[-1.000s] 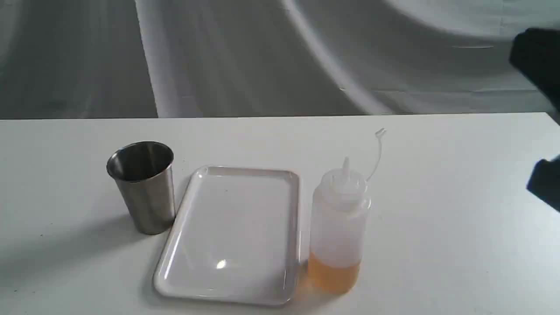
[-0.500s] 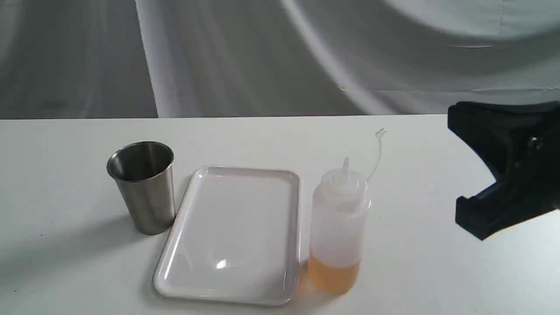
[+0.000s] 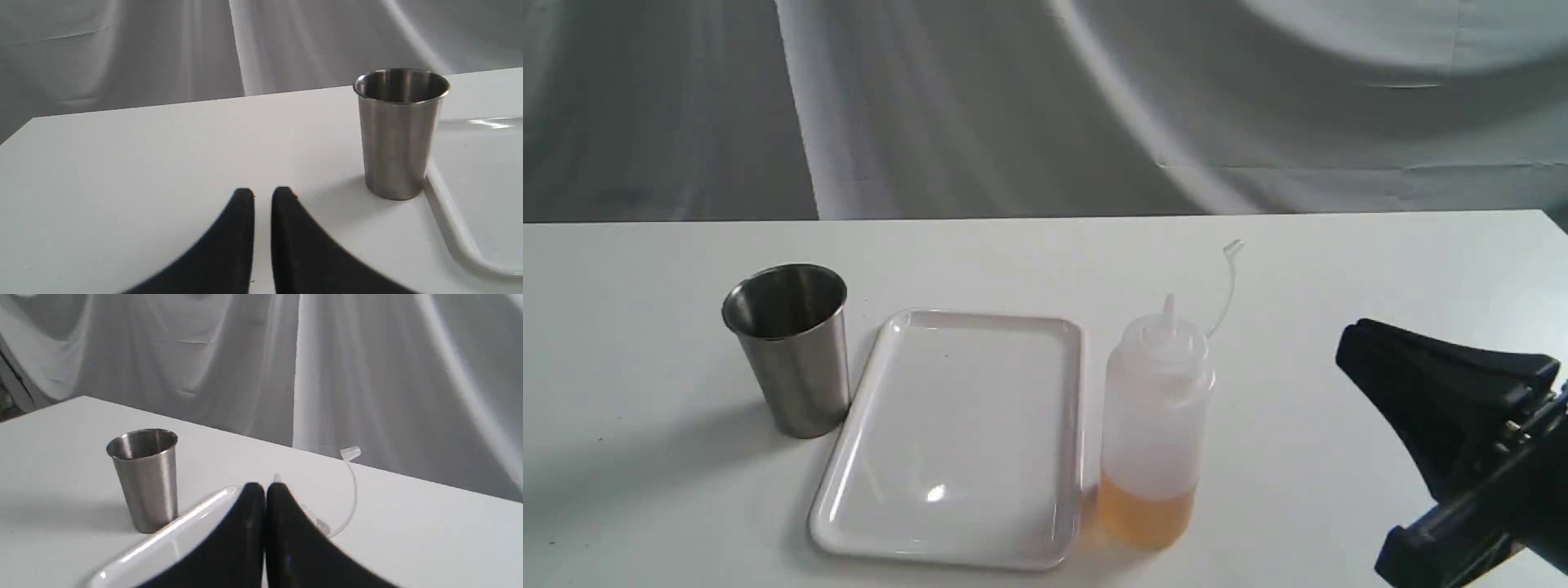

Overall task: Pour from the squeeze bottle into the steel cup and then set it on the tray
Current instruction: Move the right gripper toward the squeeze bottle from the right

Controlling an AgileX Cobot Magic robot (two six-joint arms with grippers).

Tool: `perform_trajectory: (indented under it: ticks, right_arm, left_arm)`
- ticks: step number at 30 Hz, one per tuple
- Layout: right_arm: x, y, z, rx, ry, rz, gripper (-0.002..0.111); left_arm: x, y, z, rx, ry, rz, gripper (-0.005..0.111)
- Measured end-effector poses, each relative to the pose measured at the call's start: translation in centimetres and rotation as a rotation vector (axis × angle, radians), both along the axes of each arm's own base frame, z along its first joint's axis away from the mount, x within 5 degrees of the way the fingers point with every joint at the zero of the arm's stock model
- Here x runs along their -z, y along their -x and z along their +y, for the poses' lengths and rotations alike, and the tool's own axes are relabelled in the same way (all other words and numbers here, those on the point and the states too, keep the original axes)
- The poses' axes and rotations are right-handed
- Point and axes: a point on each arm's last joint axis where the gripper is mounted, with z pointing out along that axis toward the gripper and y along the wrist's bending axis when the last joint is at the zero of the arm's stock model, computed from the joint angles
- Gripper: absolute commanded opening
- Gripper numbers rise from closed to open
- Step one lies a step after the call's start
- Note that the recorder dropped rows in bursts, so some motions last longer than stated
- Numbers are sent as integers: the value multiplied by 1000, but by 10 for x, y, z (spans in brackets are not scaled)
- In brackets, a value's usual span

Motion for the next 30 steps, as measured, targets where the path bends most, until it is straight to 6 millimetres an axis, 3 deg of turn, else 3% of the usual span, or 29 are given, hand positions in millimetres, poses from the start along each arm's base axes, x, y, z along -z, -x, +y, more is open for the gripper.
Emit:
perform_trajectory:
  ticks: [9,19,30]
  right_arm:
    - [7,-1,-2,33,-127,131,0]
    - [50,-18,8,-14,43,326,0]
    - [83,-31,27,-143,186,321,0]
  left_arm:
    - [0,0,0,0,0,0,8]
    - [0,0,0,0,0,0,8]
    - [0,0,0,0,0,0,8]
